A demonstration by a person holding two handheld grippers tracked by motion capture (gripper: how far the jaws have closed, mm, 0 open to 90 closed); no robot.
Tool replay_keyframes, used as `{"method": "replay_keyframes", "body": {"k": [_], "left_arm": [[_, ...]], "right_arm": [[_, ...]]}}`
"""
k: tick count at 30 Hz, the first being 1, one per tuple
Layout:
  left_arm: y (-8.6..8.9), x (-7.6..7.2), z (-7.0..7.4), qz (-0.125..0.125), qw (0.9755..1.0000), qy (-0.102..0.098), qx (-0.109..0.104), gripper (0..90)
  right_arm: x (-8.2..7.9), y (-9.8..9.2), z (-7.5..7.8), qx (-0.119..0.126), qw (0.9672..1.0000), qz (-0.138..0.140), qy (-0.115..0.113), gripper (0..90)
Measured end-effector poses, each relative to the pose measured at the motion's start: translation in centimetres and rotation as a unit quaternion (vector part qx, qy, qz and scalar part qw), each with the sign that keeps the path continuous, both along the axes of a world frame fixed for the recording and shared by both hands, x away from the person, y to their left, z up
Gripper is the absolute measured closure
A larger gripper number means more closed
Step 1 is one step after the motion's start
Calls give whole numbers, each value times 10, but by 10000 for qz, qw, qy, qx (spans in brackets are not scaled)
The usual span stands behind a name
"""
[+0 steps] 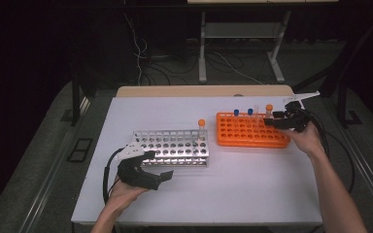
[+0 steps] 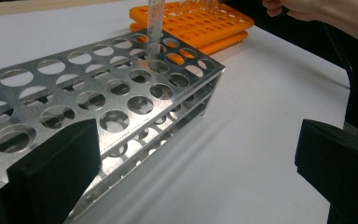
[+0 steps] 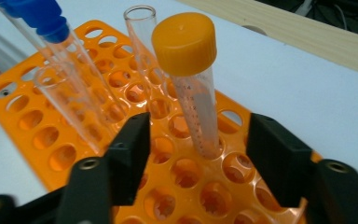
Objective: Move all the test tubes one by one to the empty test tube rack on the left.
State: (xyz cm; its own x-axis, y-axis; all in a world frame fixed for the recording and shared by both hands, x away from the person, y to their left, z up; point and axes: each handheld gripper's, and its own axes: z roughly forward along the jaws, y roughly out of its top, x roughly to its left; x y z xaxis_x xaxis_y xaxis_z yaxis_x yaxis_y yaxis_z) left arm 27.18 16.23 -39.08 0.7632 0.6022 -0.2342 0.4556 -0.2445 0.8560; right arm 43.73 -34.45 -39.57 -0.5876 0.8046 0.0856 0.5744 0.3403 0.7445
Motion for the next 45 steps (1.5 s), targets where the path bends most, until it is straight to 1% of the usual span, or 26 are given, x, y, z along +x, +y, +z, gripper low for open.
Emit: {"method": "replay_keyframes", "body": {"k": [2,5,6,9,12,14,17,18,20,27,29,32,37,40,45], "left_arm": [[1,-1,-1,9,10000,9,-6,0],[2,-1,-3,12,10000,22,3,0],[2,-2,-4,12,10000,29,5,0],[3,-2,-5,16,10000,43,20,0],[4,-3,-5,24,10000,33,27,0],[5,-2,-4,27,10000,27,35,0],[4,-2,-4,28,10000,21,25,0],[4,-2,-4,24,10000,19,18,0],[4,-2,-3,9,10000,13,33,0],[2,-1,1,-23,10000,-24,50,0],[2,-1,2,-30,10000,-37,48,0],[2,-1,5,-44,10000,-40,73,0],[1,0,10,-79,9999,-81,91,0],[0,1,14,-107,9998,-108,115,0],[-1,3,20,-144,9997,-147,116,0]], "right_arm": [[1,1,-1,13,10000,11,-64,487],[2,5,-3,-50,9999,17,-112,558],[3,6,-4,-99,9999,12,-128,578],[4,9,-5,-215,9996,-36,-178,680],[4,11,-5,-350,9990,-124,-264,734],[4,11,-4,-378,9987,-152,-314,738],[2,10,1,-310,9986,-202,-378,741],[2,10,2,-336,9984,-204,-399,741],[2,9,6,-346,9985,-196,-385,741],[-2,6,24,-251,9986,-273,-374,742],[-4,5,30,-310,9983,-308,-382,742],[-9,1,39,-184,9986,-353,-361,741],[-21,0,53,-33,9993,-260,-273,741],[-30,4,60,-1,9997,-129,-184,741],[-45,14,70,-14,9999,142,-75,741]]}}
